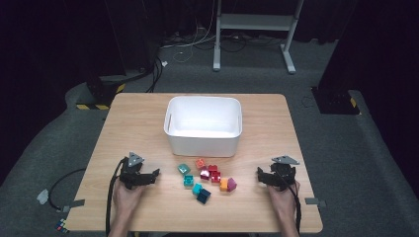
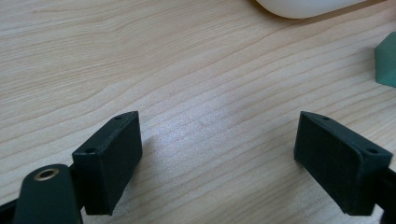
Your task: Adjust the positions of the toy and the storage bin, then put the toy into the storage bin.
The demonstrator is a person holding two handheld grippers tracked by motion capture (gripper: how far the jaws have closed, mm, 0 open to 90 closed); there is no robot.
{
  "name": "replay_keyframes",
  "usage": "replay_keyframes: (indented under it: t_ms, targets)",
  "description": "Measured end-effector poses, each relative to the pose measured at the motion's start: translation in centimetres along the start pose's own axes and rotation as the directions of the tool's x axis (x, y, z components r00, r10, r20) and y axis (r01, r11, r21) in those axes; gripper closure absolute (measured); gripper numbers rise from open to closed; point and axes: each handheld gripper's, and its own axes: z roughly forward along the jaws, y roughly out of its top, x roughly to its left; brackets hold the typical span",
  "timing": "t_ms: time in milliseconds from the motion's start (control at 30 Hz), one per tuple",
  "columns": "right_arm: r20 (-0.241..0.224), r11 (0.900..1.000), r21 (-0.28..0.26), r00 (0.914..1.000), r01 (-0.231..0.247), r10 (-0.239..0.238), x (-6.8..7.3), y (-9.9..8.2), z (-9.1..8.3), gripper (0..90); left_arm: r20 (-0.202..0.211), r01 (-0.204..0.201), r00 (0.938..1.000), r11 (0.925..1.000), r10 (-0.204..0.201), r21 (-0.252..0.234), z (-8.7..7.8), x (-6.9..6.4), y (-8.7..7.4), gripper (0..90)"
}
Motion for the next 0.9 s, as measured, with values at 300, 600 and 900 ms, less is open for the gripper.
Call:
replay_keyframes:
  t_ms: [300,600,900]
  targets:
    - [0.008,1.0000,-0.001,1.0000,-0.005,0.005,0.09,-0.03,-0.03,14.3,0.000,0.002,1.0000,1.0000,-0.002,-0.001,-0.01,-0.03,-0.01,15.4]
    - [-0.028,0.9997,-0.010,0.9993,0.024,-0.024,0.05,-0.37,-0.44,19.9,-0.002,0.004,1.0000,1.0000,-0.004,-0.001,-0.01,-0.06,-0.01,15.4]
    - [-0.083,0.9990,-0.018,0.9957,0.040,-0.041,0.50,-0.69,-1.00,22.3,-0.002,0.007,1.0000,1.0000,-0.007,0.000,-0.03,-0.10,-0.02,15.5]
